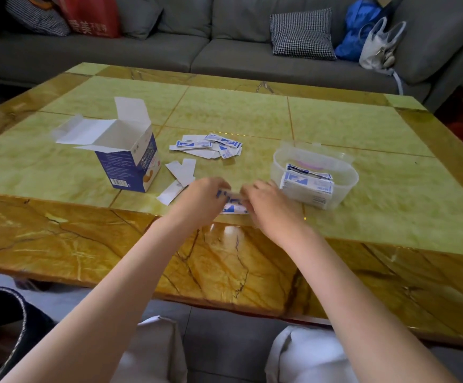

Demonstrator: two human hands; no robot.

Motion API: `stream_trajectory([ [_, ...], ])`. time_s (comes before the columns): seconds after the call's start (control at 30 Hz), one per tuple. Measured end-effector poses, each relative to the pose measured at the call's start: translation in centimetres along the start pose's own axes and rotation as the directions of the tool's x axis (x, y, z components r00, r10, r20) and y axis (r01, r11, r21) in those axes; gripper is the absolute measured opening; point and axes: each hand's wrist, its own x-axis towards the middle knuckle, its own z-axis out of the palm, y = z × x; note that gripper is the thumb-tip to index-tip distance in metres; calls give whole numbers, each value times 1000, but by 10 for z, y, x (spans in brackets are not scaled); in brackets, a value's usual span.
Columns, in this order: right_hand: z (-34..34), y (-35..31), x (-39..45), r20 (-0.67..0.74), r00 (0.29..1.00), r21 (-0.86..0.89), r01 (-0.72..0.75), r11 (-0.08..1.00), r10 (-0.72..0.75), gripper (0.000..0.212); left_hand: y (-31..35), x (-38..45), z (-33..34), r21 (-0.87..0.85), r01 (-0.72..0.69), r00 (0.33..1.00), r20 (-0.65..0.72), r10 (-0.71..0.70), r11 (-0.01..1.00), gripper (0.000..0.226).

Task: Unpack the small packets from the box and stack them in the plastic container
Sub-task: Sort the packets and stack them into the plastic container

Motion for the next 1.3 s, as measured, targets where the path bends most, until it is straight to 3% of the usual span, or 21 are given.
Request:
stream_trajectory([
  [0.07,7,3,-4,96,995,13,-23,1000,22,21,-6,-2,7,204,-37,995,94,18,978,39],
  [0.13,6,6,-3,110,993,89,-53,995,43,23,-9,-2,9,283,-39,994,110,8,958,45],
  [0.27,-2,11,-3,152,985,237,-115,965,81,17,-10,-1,9,283,-41,997,72,21,958,36],
  [0.47,-8,12,-3,337,937,235,-179,955,93,31,-5,3,8,191,-50,996,87,33,980,35],
  [0.67,-9,10,-5,315,945,234,-165,958,86,22,-8,5,3,180,-15,988,154,-14,984,33],
  [0.83,-7,7,-5,196,979,272,-114,955,61,33,-6,5,4,79,-32,997,76,26,996,25],
  [1.0,-10,7,-7,61,998,76,9,997,-13,24,2,2,3,-76,-77,997,17,78,994,18],
  [1.17,-7,8,-11,197,980,8,7,1000,-9,27,-5,1,9,131,-39,989,144,20,991,45],
  [1.3,-11,13,-14,240,967,-45,-70,997,79,30,-6,-1,9,115,-31,993,116,17,993,44],
])
